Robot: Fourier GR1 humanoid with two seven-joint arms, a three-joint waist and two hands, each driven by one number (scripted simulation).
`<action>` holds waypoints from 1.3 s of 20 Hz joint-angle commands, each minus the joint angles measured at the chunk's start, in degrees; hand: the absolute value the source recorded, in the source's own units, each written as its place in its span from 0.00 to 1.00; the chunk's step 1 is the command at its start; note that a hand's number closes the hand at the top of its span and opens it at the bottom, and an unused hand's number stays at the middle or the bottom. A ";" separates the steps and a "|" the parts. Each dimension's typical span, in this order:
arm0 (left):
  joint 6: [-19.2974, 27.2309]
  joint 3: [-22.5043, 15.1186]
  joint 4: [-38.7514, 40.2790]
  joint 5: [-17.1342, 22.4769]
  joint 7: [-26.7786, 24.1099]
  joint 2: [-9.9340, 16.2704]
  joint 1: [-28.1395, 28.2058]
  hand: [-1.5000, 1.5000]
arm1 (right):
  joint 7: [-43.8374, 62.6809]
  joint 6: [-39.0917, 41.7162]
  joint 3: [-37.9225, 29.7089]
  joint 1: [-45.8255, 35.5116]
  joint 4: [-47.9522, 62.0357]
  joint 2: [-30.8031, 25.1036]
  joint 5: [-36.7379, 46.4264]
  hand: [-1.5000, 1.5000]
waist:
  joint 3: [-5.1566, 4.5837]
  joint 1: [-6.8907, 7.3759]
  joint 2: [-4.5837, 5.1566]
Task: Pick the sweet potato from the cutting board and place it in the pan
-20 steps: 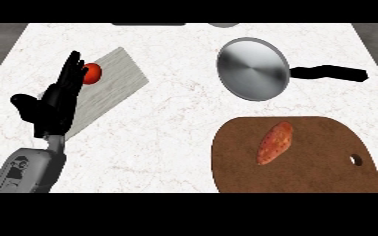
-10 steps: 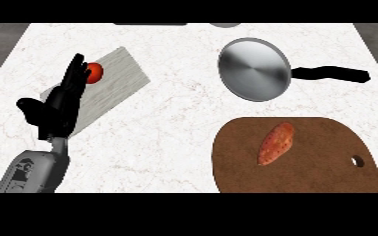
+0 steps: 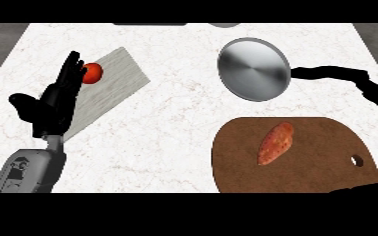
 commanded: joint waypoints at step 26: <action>-3.69 4.26 -3.46 -3.95 5.30 -3.01 -0.84 0.50 | -2.59 17.08 10.06 -4.68 20.14 18.10 21.86 0.00 | 0.02 0.08 -0.04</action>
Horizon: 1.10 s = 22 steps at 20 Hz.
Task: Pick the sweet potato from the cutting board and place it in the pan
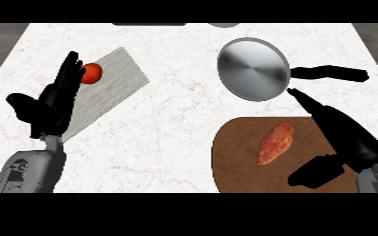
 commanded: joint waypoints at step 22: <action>-1.80 2.70 -1.23 -3.54 1.03 -3.17 0.51 0.50 | -3.11 11.74 -0.57 1.22 9.42 8.15 13.54 0.00 | 0.01 -0.20 -0.04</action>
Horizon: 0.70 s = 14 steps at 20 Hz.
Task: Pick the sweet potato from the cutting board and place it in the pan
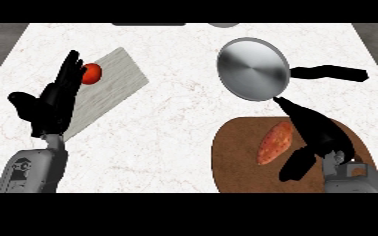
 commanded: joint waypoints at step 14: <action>-0.31 0.71 -3.19 -1.56 0.67 -1.89 2.16 0.50 | -15.50 -1.33 3.50 2.49 8.01 3.98 9.50 1.00 | 0.01 0.05 -0.04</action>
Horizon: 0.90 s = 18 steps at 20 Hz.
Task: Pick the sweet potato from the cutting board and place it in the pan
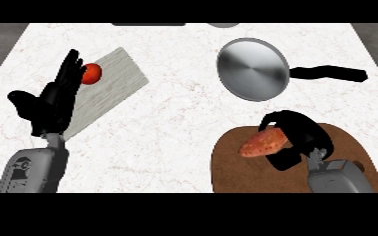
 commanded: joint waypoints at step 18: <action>-1.29 -0.85 0.17 -1.06 -0.69 -1.28 0.17 0.50 | 16.26 -17.95 34.82 -12.48 -6.98 17.40 22.64 1.00 | 0.08 1.85 -0.29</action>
